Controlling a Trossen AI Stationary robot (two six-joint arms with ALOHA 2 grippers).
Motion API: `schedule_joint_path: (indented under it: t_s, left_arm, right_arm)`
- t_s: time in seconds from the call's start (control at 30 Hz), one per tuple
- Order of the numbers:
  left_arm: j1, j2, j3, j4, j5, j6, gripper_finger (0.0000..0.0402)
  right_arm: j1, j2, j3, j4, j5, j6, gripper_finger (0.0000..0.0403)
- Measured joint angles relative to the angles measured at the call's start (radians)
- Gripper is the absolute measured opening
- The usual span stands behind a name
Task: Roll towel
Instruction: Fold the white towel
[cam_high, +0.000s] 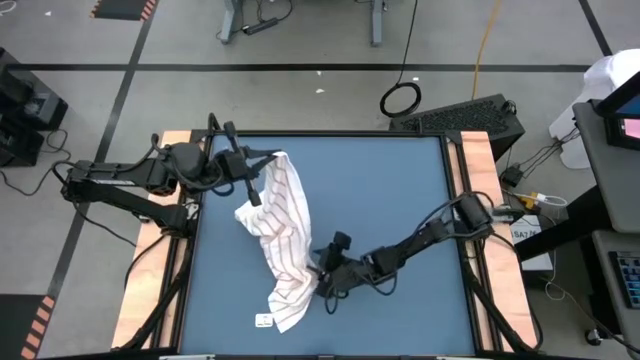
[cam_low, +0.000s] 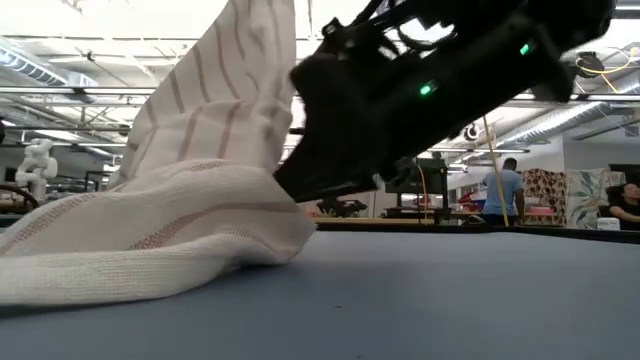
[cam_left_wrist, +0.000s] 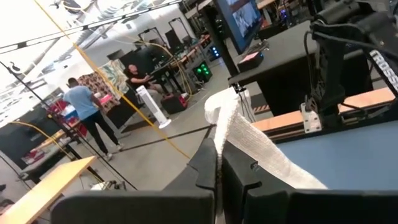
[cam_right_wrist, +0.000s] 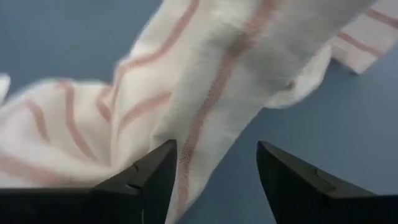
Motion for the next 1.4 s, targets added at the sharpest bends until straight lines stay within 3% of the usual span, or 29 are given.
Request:
schedule_joint_path:
  t_s: [0.17, 0.37, 0.6, 0.7, 0.8, 1.03, 1.2, 1.3, 1.4]
  left_arm:
    - [0.000, 0.000, 0.000, 0.000, 0.001, -0.004, 0.0004]
    - [0.000, 0.000, 0.000, 0.006, 0.001, -0.005, 0.0004]
    - [0.000, 0.000, 0.000, 0.030, 0.001, -0.004, 0.0004]
    - [0.000, 0.000, 0.000, 0.049, 0.030, 0.000, 0.0004]
    - [0.000, 0.000, 0.000, 0.107, 0.091, 0.022, 0.0004]
    - [0.001, 0.000, 0.014, 0.171, 0.152, 0.078, 0.0004]
    - [0.010, 0.000, 0.019, 0.158, 0.158, 0.079, 0.0004]
    - [0.014, 0.000, 0.019, 0.158, 0.159, 0.078, 0.0004]
    - [0.018, 0.000, 0.019, 0.160, 0.159, 0.079, 0.0004]
  right_arm:
    - [-0.014, 0.031, 0.001, 0.030, -0.012, -0.005, 0.0174]
    - [-0.018, -0.063, 0.001, -0.114, -0.052, -0.102, 0.0021]
    - [-0.027, -0.291, 0.001, -0.403, -0.021, -0.134, 0.0003]
    - [-0.031, -0.336, -0.004, -0.427, -0.041, -0.071, 0.0009]
    - [-0.037, -0.322, -0.043, -0.343, -0.129, 0.001, 0.0036]
    - [-0.041, -0.193, -0.115, -0.090, -0.242, 0.106, 0.0148]
    - [-0.057, -0.048, -0.120, 0.204, -0.424, 0.074, 0.0212]
    - [-0.063, 0.014, -0.120, 0.373, -0.488, 0.037, 0.0210]
    - [-0.076, 0.031, -0.119, 0.440, -0.551, 0.023, 0.0162]
